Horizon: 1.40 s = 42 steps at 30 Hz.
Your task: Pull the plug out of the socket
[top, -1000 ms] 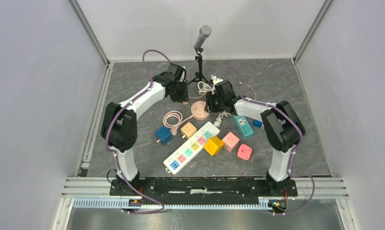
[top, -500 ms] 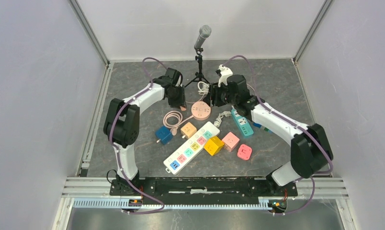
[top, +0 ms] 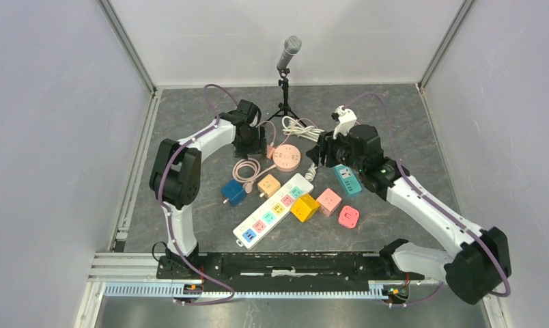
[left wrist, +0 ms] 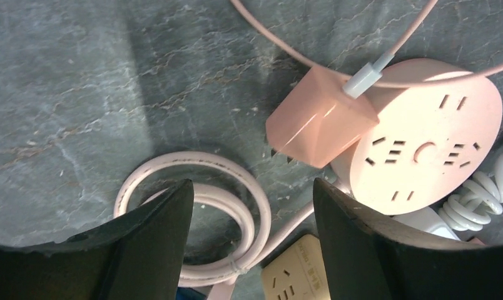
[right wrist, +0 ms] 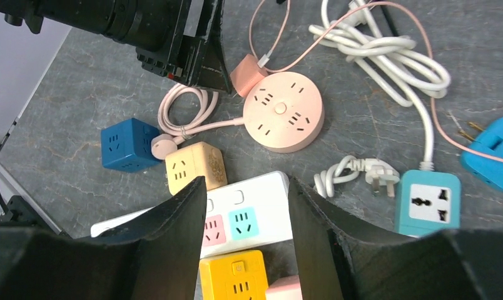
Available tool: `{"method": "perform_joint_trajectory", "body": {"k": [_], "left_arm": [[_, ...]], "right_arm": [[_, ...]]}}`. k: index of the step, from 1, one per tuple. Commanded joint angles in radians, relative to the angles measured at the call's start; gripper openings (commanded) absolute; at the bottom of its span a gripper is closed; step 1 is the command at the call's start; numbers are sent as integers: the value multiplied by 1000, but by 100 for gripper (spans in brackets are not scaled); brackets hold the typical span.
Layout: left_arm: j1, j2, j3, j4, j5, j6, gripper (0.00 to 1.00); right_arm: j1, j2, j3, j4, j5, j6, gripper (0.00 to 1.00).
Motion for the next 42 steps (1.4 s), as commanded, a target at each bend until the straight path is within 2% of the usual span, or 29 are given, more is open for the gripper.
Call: {"method": "perform_joint_trajectory", "body": {"k": [1,4,7,17,23,28,32,35,38,41,42], "left_arm": [[5,-102,28,-40,-77,-24,77],[5,-188,16,-48,-83,-23,81],[4,-282,-8,-50,-71,-22,99],[2,-706,-64,-147,-77,-15,100],[0,-965,-58,-205,-107,13,100],[0,-1132,-32,-301,-232,24,100],[1,-1227,29,-399,-350,42,100],[0,-1276,80,-441,-425,81,100],[1,-1318,103,-442,-504,141,100],[1,-1339,138,-443,-522,174,100],[-1,-1342,146,-442,-524,179,100]], "right_arm": [[-2,-99,-21,-58,79,-23,55],[-2,-167,-26,-101,118,-24,56],[-2,-228,-26,-140,148,-24,58],[-2,-496,82,-378,401,-116,69],[-2,-619,281,-563,633,-175,75],[-2,-661,481,-693,774,-241,76],[-2,-694,624,-773,878,-277,78],[-2,-729,683,-796,873,-344,80],[-2,-764,726,-797,900,-409,88],[-2,-771,769,-809,923,-428,98],[-2,-769,779,-814,923,-427,98]]}}
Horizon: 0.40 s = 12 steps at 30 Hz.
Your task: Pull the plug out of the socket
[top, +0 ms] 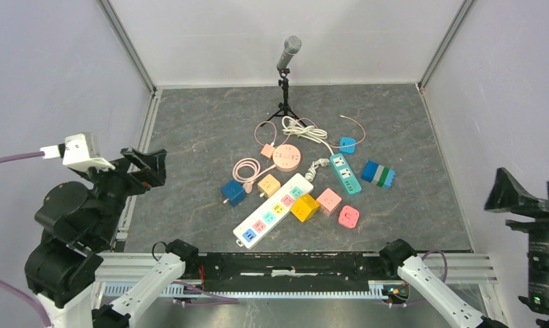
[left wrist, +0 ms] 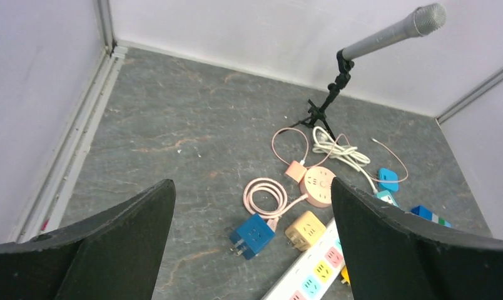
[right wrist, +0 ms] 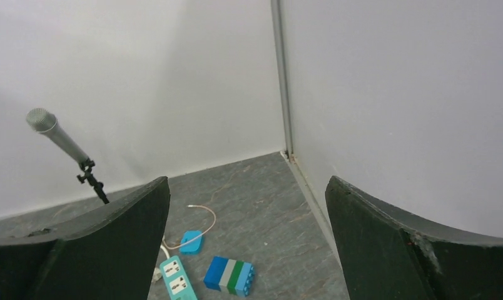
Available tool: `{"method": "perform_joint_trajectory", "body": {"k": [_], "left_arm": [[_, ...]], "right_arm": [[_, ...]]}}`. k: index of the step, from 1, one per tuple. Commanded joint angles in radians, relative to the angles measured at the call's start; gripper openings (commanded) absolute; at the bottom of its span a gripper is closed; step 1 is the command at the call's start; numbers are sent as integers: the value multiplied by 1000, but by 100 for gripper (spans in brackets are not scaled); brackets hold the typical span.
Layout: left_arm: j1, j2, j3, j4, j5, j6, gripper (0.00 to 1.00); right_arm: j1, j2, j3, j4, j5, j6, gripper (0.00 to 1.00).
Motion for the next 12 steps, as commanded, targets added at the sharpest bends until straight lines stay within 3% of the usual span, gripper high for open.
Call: {"method": "perform_joint_trajectory", "body": {"k": [1,12], "left_arm": [[0,-12,50,-18,-83,95,100],[1,-17,47,-26,-69,66,100]], "right_arm": [[-1,1,45,-42,48,-67,98],[-1,1,-33,-35,20,-29,98]]}}
